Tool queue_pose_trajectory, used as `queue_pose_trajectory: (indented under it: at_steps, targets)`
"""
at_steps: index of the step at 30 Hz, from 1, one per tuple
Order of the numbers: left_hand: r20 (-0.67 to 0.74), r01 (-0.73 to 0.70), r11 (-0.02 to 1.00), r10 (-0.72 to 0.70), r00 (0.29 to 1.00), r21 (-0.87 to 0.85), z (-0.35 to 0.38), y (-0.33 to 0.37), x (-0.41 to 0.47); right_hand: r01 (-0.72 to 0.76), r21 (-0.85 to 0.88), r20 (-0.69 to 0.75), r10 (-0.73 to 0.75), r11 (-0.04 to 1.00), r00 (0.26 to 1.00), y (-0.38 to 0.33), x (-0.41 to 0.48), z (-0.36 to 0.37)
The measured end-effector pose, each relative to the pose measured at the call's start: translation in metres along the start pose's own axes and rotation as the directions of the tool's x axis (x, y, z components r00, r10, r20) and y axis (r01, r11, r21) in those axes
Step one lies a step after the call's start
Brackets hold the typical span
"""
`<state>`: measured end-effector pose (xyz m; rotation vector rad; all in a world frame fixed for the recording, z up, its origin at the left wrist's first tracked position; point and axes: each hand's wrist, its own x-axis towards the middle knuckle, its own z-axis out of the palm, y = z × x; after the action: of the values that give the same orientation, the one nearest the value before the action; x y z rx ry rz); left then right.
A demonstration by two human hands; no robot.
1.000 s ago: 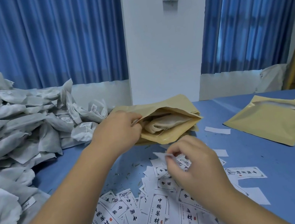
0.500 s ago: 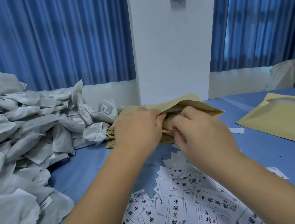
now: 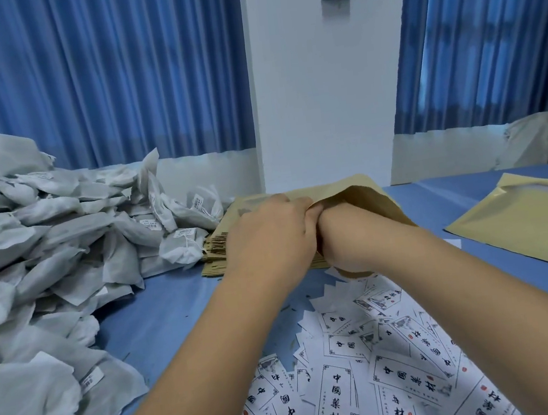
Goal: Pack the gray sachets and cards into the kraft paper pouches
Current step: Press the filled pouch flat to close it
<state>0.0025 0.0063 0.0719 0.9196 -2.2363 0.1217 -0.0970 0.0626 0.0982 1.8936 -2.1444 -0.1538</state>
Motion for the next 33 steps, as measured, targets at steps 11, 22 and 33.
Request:
queue_pose_trajectory:
  at_steps: [11, 22, 33]
  targets:
    - [-0.015, 0.078, 0.997, -0.077, 0.997, 0.029, -0.004, -0.012, 0.005, -0.037, 0.347, -0.413, 0.188, 0.937, 0.891, 0.007, -0.032, 0.022]
    - [0.117, 0.201, 0.903, -0.169, 0.979, -0.379, -0.007, -0.016, 0.005, -0.094, 0.345, -0.680, 0.318, 0.934, 0.661, 0.022, -0.082, 0.064]
    - [0.020, 0.236, 0.628, -0.331, 0.943, -0.742, -0.043, -0.008, -0.030, 0.102, 0.263, -0.775, 0.147, 0.959, 0.614, 0.033, -0.093, 0.065]
